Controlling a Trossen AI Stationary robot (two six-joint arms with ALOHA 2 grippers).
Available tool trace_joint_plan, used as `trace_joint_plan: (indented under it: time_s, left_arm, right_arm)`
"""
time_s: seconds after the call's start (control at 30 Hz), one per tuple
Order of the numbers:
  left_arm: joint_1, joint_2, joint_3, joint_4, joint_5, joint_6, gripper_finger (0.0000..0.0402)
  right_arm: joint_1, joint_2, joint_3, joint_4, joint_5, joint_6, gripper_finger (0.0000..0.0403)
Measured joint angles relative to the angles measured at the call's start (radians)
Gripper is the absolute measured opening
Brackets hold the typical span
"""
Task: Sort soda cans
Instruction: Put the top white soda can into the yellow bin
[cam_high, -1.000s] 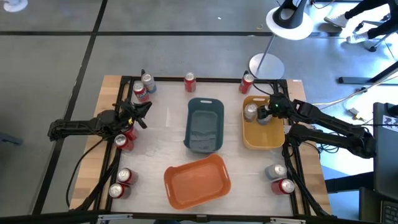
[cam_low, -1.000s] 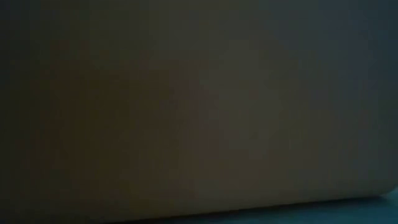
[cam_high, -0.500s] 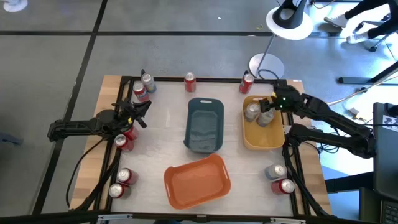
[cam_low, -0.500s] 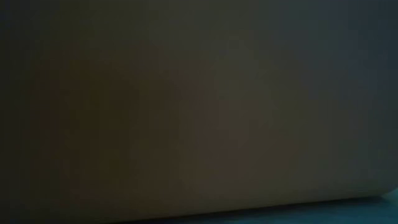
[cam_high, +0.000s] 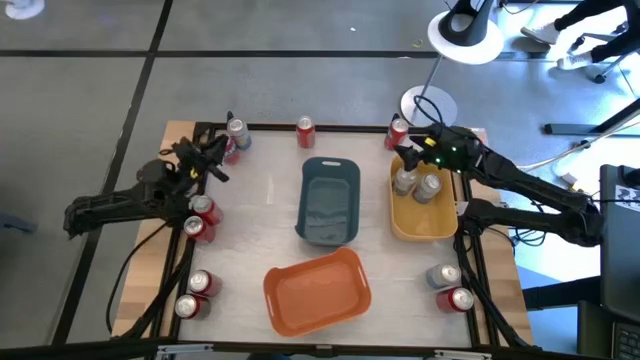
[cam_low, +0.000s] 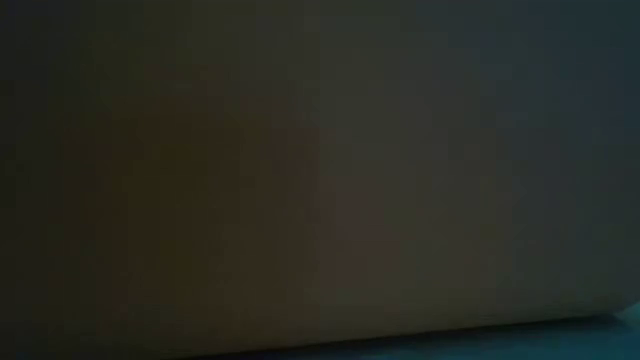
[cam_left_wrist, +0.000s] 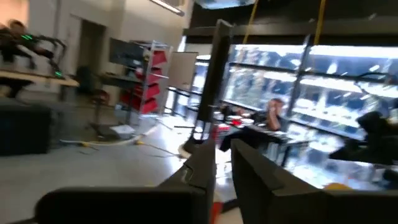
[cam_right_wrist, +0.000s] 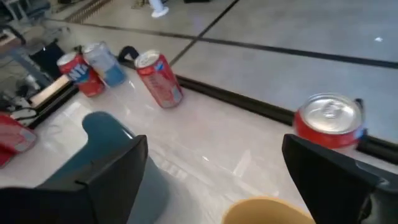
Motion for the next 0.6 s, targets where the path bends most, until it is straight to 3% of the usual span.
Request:
trace_joint_plan:
  time_s: [0.2, 0.3, 0.4, 0.6]
  left_arm:
    - [0.123, 0.217, 0.171, -0.193, 0.0, -0.004, 0.0147]
    - [0.197, 0.322, 0.274, -0.337, 0.006, -0.105, 0.0194]
    - [0.283, 0.442, 0.395, -0.458, 0.101, -0.134, 0.0231]
    - [0.517, 0.735, 0.652, -0.725, 0.266, -0.158, 0.0273]
  right_arm:
    - [0.0, 0.102, 0.0, 0.034, -0.041, -0.027, 0.0372]
    - [0.001, 0.128, -0.001, 0.015, -0.078, -0.016, 0.0372]
    - [0.001, 0.146, -0.001, 0.015, -0.122, -0.015, 0.0372]
    - [0.001, 0.146, 0.0, 0.025, -0.112, -0.046, 0.0372]
